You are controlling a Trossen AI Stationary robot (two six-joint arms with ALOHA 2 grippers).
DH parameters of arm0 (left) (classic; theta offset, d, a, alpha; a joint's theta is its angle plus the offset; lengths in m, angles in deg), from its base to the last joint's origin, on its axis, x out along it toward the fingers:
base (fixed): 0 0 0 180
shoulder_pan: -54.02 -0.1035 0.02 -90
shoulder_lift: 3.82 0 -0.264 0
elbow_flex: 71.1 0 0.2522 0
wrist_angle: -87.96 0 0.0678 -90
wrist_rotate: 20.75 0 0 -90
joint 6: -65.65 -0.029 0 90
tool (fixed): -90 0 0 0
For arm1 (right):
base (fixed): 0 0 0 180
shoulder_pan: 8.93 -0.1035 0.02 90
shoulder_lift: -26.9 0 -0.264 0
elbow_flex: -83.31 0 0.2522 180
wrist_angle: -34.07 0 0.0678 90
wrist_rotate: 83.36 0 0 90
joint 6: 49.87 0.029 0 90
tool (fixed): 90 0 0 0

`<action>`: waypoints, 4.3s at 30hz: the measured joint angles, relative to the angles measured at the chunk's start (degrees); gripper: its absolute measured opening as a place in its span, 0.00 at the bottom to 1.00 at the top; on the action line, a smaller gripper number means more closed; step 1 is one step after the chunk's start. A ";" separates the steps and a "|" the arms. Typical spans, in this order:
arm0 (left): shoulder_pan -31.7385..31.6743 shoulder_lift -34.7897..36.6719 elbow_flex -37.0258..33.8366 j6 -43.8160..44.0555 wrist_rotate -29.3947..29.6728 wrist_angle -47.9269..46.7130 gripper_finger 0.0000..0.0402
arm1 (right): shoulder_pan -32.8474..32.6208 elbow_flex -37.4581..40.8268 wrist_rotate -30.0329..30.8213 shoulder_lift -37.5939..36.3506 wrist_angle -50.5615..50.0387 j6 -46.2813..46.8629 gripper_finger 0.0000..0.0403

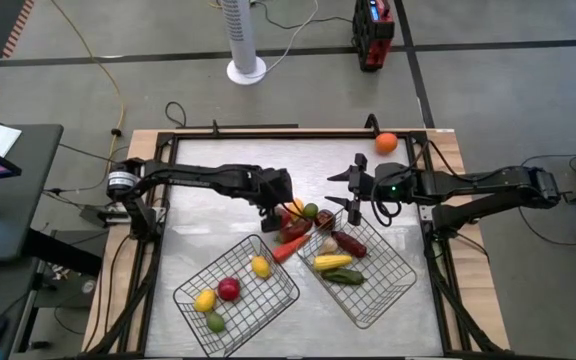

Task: Sort produce into baskets
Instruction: Put the red tomato into the black wire basket

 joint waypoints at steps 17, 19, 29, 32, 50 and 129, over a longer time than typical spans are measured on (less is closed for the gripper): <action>0.89 0.00 -12.16 -0.05 0.36 14.74 0.95 | 0.33 -0.02 -0.01 0.02 0.81 -0.45 0.66; 0.86 0.00 -12.23 0.40 0.54 14.48 0.95 | 0.33 -0.02 -0.01 0.02 0.81 -0.45 0.66; 0.97 0.00 -12.23 0.94 -1.36 14.07 0.95 | 0.33 -0.02 -0.01 0.02 0.79 -0.35 0.66; 0.94 0.00 -12.23 1.76 -1.37 13.76 0.95 | 0.32 -0.02 -0.01 0.02 0.79 -0.17 0.66; 1.07 0.00 -12.23 3.38 3.15 16.74 0.95 | 0.28 -0.02 -0.06 0.02 0.13 0.36 0.66; 8.38 25.53 -18.97 11.16 -14.26 26.35 0.79 | 0.22 -0.02 -0.06 0.02 -0.01 0.63 0.66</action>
